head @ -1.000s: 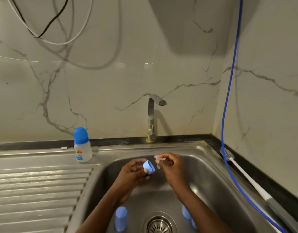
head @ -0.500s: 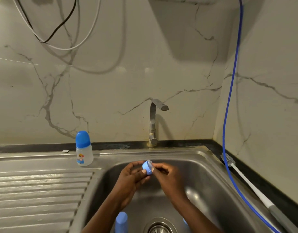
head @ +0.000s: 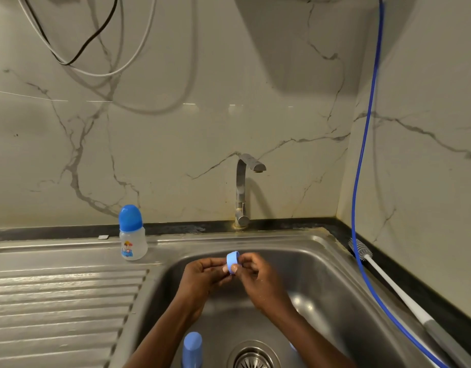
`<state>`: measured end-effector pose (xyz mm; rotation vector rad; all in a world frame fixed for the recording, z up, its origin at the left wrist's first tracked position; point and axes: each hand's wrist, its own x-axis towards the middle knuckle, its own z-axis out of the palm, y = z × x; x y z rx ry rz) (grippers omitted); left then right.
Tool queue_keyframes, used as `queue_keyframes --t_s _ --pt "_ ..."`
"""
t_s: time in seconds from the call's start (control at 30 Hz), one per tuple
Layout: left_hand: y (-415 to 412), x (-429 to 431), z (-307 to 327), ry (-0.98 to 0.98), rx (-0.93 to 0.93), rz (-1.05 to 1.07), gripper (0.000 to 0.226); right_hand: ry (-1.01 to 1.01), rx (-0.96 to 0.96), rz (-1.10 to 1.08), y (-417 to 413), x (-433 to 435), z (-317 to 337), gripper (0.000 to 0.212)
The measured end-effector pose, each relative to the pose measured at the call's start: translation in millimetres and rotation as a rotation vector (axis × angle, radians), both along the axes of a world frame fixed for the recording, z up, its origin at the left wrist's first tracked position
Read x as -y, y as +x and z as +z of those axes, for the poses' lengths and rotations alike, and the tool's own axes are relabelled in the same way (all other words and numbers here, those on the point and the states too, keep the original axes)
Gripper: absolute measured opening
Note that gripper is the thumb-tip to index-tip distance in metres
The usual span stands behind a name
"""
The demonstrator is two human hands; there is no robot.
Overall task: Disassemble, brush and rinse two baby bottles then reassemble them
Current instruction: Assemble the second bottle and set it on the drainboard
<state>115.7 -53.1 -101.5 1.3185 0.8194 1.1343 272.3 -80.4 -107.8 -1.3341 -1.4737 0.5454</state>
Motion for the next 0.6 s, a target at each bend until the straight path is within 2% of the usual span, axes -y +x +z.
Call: queue_keyframes --t_s 0.07,0.13,0.27,0.47,0.6 --pt "3 1 -1 0.113 -0.171 0.131 0.013 -0.036 -0.065 0.091 0 2 1 0.049" --pt "9 3 0 0.212 -0.331 0.234 0.014 -0.049 -0.093 0.142 -1 1 1 0.057" --pt "15 5 5 0.258 -0.433 0.301 0.016 -0.062 -0.149 0.210 3 2 5 0.031" --pt "14 8 15 0.171 -0.278 0.157 0.007 -0.216 -0.330 0.379 29 7 20 0.035" --pt "13 11 19 0.033 -0.091 0.060 0.013 -0.288 -0.496 0.468 35 3 21 0.043"
